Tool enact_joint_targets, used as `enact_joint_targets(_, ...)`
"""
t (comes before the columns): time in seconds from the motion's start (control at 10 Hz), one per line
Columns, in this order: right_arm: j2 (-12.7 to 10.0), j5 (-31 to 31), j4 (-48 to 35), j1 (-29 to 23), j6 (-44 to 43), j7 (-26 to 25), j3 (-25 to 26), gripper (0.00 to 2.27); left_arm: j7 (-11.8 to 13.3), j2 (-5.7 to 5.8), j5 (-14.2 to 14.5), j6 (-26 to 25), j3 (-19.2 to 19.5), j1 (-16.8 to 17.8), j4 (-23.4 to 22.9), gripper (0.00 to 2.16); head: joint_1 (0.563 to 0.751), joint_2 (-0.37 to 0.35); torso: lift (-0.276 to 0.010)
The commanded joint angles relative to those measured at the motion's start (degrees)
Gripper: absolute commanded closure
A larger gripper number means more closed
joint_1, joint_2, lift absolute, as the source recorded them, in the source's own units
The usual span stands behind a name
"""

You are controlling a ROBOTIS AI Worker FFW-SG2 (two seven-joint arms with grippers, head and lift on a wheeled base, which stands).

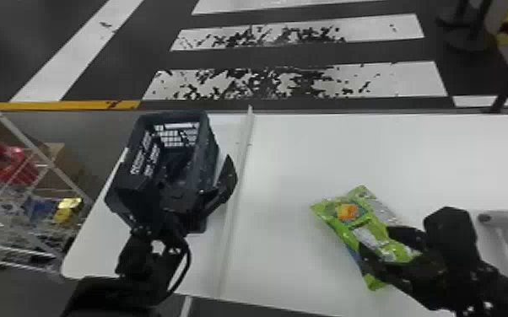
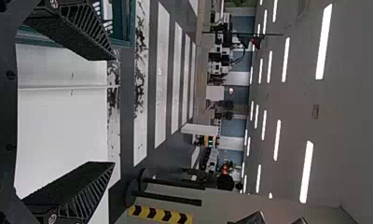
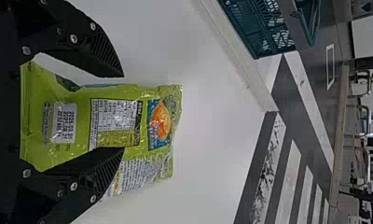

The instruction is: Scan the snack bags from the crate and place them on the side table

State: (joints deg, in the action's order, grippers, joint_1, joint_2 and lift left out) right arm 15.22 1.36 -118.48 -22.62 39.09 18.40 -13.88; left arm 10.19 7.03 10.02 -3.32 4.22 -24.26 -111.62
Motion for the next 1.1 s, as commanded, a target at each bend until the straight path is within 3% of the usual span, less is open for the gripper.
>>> enact_joint_targets(0.0,-1.3,-0.6,1.1,0.2,0.2,0.1,1.3,2.26,0.0,0.0,0.0,-0.2,0.0,0.0,0.1,0.07,0.695,0.188,-0.05)
enact_joint_targets(0.5,-1.3,-0.5,9.9,2.5,-3.4,0.4,1.0,2.26,0.1,-0.09,0.0,-0.3,0.0,-0.1,0.3,0.08,0.695,0.167,-0.05)
enact_joint_targets(1.0,-1.3,-0.6,10.8,2.1,-7.3,0.8,0.4,2.26,0.0,-0.09,0.0,-0.3,-0.1,-0.1,0.3,0.08,0.695,0.171,-0.05)
